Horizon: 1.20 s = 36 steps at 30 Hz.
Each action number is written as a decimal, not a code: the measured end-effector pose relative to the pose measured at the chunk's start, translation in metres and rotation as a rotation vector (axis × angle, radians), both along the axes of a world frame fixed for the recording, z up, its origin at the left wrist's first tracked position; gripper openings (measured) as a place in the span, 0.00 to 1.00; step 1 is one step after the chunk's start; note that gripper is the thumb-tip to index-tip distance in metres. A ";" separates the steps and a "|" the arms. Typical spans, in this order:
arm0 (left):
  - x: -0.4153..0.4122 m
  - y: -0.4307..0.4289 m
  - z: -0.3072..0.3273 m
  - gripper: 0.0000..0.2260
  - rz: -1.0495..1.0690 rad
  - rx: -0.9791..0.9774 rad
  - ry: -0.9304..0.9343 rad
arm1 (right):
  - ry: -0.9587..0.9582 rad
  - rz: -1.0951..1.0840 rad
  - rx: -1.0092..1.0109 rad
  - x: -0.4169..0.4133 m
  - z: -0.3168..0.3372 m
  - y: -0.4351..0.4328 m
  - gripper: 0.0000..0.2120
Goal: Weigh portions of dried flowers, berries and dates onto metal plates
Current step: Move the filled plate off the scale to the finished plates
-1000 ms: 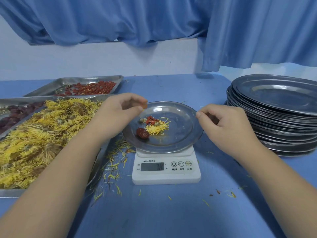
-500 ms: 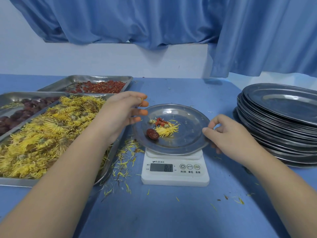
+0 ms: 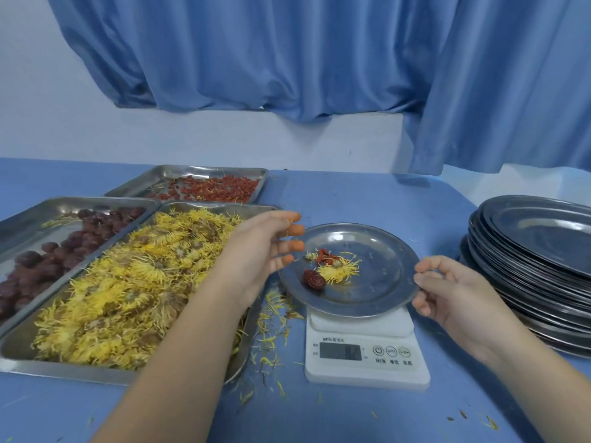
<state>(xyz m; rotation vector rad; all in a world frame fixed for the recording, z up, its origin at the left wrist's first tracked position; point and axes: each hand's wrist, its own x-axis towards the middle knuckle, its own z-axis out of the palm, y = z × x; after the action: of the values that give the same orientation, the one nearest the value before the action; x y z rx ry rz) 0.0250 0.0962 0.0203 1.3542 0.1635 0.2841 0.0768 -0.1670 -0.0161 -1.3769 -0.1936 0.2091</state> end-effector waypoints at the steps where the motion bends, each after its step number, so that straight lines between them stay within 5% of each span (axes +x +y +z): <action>1: -0.001 0.001 0.000 0.10 0.006 -0.007 -0.002 | -0.007 -0.006 0.014 0.000 -0.001 0.002 0.09; 15: 0.019 0.043 0.046 0.09 0.068 0.035 -0.091 | 0.056 -0.083 0.124 0.067 0.017 0.052 0.09; 24: 0.038 0.088 0.059 0.07 0.039 -0.331 -0.126 | 0.102 -0.159 0.022 0.153 0.015 0.130 0.10; 36: 0.045 0.092 0.046 0.12 -0.068 -0.537 -0.037 | 0.215 -0.311 -0.064 0.253 0.003 0.204 0.11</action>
<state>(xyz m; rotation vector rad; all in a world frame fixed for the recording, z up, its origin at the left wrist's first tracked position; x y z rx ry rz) 0.0701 0.1878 0.0658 0.8195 0.1490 0.1892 0.3294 0.0371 -0.0129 -1.4175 0.2073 0.1023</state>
